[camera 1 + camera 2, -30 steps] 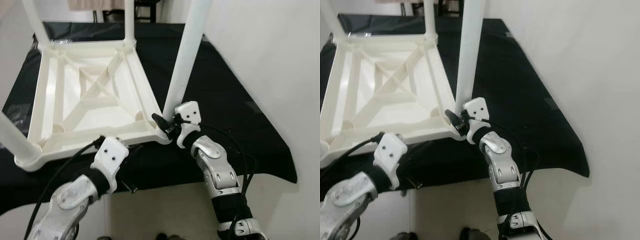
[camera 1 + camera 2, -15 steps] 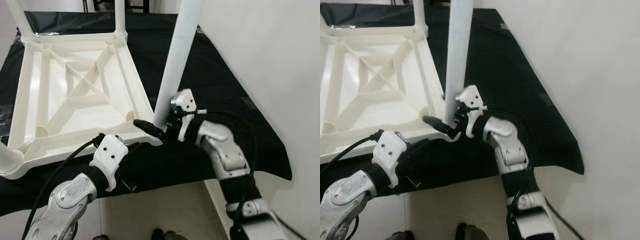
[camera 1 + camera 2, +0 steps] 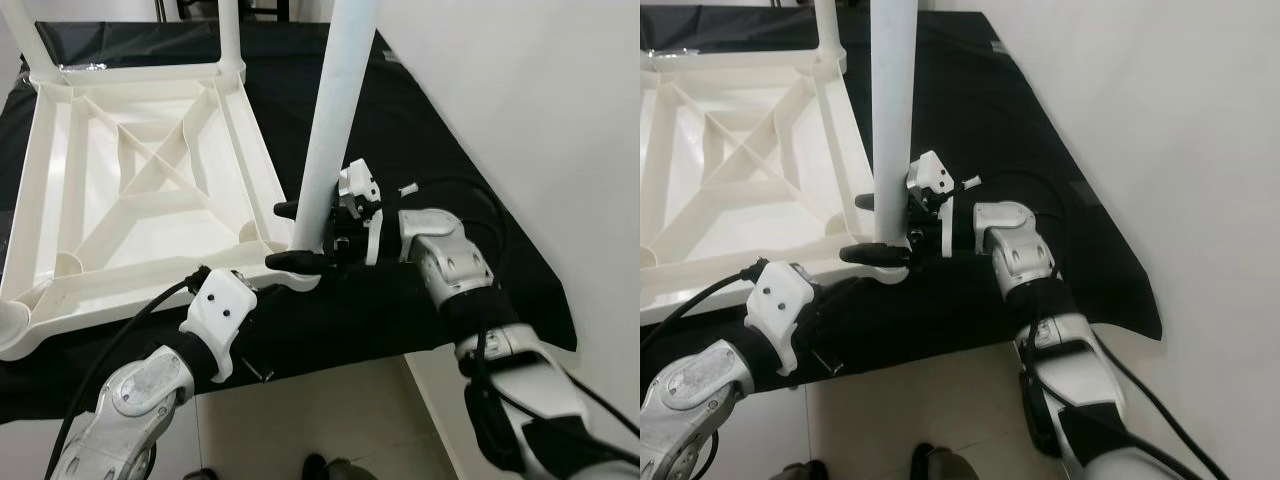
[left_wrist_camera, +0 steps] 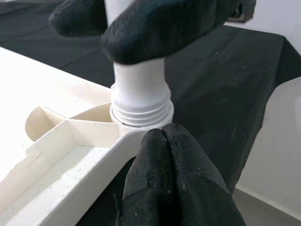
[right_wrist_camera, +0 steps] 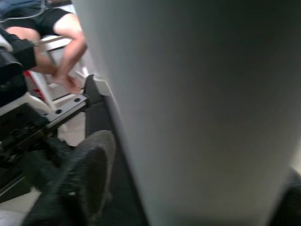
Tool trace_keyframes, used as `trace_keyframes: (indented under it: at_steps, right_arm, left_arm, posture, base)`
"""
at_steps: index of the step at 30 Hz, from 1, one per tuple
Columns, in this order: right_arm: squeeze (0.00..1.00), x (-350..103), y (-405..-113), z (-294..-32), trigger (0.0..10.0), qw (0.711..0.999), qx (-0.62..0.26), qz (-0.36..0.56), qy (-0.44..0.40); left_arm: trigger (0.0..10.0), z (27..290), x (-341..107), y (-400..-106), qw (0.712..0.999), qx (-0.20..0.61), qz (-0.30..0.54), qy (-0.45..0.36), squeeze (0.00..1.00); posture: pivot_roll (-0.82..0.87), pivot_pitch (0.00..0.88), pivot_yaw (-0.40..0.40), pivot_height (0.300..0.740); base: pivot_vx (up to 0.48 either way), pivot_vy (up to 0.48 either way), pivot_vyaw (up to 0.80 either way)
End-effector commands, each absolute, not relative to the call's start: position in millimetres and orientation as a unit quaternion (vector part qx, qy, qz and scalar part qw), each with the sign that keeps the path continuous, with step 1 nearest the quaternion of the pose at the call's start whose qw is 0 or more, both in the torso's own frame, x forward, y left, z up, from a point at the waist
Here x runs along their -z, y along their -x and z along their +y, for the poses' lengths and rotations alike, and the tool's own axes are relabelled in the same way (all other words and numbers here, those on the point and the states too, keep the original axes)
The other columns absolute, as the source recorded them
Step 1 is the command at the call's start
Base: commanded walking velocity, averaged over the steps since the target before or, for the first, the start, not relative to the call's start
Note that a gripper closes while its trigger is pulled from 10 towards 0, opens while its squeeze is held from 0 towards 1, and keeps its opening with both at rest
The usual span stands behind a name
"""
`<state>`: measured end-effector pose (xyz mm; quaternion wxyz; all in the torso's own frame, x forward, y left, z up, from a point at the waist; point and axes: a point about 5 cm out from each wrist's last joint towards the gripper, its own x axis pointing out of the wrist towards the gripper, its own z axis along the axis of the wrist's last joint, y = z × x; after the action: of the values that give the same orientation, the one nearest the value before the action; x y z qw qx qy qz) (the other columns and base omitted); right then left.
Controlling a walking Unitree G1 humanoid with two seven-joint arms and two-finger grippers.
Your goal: Building children table
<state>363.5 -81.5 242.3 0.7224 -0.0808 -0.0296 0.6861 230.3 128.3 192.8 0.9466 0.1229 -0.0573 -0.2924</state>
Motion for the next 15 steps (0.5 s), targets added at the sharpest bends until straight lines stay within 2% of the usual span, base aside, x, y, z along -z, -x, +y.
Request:
trace_keyframes:
  at_steps: [1, 3, 5, 7, 8, 10, 11, 12, 13, 14, 15]
  right_arm:
    - [0.0, -238, -362, -81, 0.0, 0.707, -0.702, -0.025, 0.078]
    - [0.0, -236, -364, -82, 0.0, 0.713, -0.696, -0.022, 0.079]
    - [0.0, -229, -366, -86, 0.0, 0.731, -0.676, -0.019, 0.087]
    - [0.0, -223, -370, -92, 0.0, 0.766, -0.635, -0.017, 0.099]
    - [0.0, -223, -370, -92, 0.0, 0.766, -0.635, -0.017, 0.099]
    - [0.0, -211, -374, -102, 0.0, 0.816, -0.568, -0.001, 0.106]
    - [0.0, -197, -373, -107, 0.0, 0.856, -0.508, 0.022, 0.096]
    - [0.0, -197, -373, -107, 0.0, 0.856, -0.508, 0.022, 0.096]
    - [0.0, -172, -373, -113, 0.0, 0.955, -0.286, 0.046, 0.059]
    - [0.0, -172, -373, -113, 0.0, 0.955, -0.286, 0.046, 0.059]
    - [0.0, -150, -348, -101, 0.0, 0.963, -0.255, 0.081, 0.042]
  left_arm:
    - [10.0, 127, -189, -228, 0.946, 0.296, -0.048, -0.121, 0.0]
    - [10.0, 128, -189, -227, 0.947, 0.295, -0.047, -0.122, 0.0]
    - [10.0, 128, -190, -227, 0.947, 0.293, -0.047, -0.122, 0.0]
    - [10.0, 128, -190, -227, 0.947, 0.293, -0.047, -0.122, 0.0]
    - [10.0, 128, -190, -227, 0.947, 0.293, -0.047, -0.122, 0.0]
    - [10.0, 128, -189, -227, 0.947, 0.293, -0.047, -0.122, 0.0]
    - [10.0, 129, -189, -227, 0.947, 0.293, -0.047, -0.122, 0.0]
    - [10.0, 129, -189, -227, 0.947, 0.293, -0.047, -0.122, 0.0]
    - [10.0, 131, -188, -227, 0.947, 0.294, -0.045, -0.123, 0.0]
    - [10.0, 131, -188, -227, 0.947, 0.294, -0.045, -0.123, 0.0]
    - [10.0, 132, -188, -227, 0.946, 0.296, -0.044, -0.123, 0.0]
  posture:
    - [0.12, 0.229, -0.172, 0.74]
    - [0.11, 0.231, -0.172, 0.74]
    - [0.11, 0.231, -0.173, 0.74]
    - [0.11, 0.231, -0.174, 0.74]
    - [0.11, 0.231, -0.174, 0.74]
    - [0.1, 0.231, -0.175, 0.74]
    - [0.1, 0.227, -0.178, 0.74]
    - [0.1, 0.227, -0.178, 0.74]
    - [0.09, 0.224, -0.185, 0.74]
    - [0.09, 0.224, -0.185, 0.74]
    - [0.1, 0.237, -0.157, 0.74]
  base:
    - [0.0, 0.0, 0.0]
    - [0.0, 0.0, 0.0]
    - [0.0, 0.0, 0.0]
    - [0.0, 0.0, 0.0]
    - [0.0, 0.0, 0.0]
    - [0.0, 0.0, 0.0]
    - [0.0, 0.0, 0.0]
    - [0.0, 0.0, 0.0]
    - [0.0, 0.0, 0.0]
    - [0.0, 0.0, 0.0]
    - [0.0, 0.0, 0.0]
